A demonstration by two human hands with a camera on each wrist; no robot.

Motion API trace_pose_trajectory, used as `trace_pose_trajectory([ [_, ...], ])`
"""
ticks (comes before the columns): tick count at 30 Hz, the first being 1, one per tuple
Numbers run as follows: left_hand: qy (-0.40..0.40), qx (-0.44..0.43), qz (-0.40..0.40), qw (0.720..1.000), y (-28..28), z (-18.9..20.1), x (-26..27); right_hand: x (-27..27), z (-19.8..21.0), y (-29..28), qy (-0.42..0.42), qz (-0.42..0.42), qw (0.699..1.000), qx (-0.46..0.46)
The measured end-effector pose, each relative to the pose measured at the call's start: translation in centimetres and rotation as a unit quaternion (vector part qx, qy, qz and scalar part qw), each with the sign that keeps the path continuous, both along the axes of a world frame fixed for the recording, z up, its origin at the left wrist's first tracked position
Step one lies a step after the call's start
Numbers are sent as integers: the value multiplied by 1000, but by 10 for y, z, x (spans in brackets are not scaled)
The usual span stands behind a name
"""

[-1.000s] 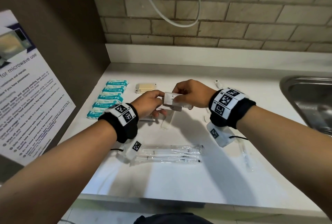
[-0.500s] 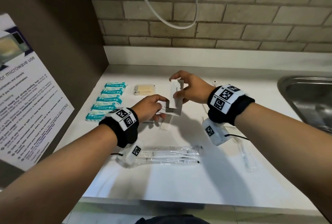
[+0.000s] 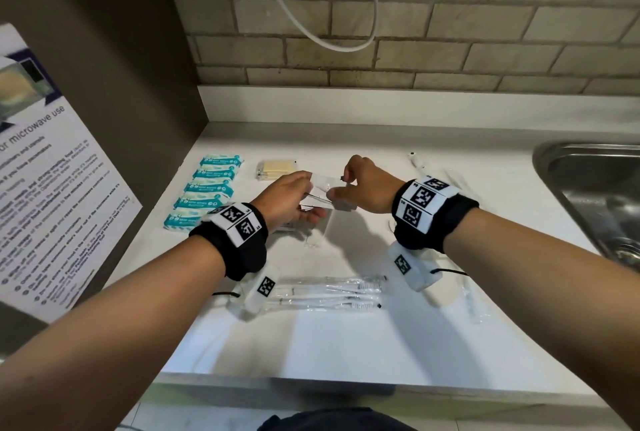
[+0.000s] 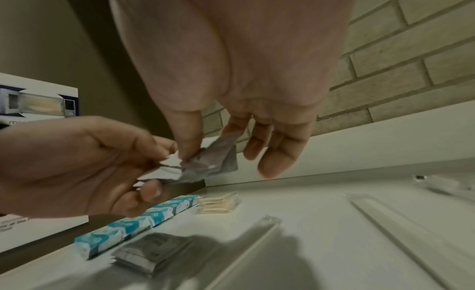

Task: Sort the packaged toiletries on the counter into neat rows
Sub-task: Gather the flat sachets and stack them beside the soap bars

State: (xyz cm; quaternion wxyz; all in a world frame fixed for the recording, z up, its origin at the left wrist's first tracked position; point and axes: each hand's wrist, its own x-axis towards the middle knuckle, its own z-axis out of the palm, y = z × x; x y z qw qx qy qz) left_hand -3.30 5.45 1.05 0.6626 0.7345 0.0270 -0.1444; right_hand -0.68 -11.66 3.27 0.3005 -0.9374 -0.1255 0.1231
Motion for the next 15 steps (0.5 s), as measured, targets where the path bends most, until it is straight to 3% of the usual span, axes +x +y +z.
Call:
trace_pose_trajectory([
  [6, -20, 46, -78, 996, -17, -4, -7, -11, -4, -12, 91, 62, 994, 22],
  [12, 4, 118, -141, 983, -26, -12, -9, -17, -5, -36, 36, 97, 989, -103],
  [15, -22, 217, -215, 952, -32, -11, -10, -18, -10, -43, 8, 101, 982, -157],
])
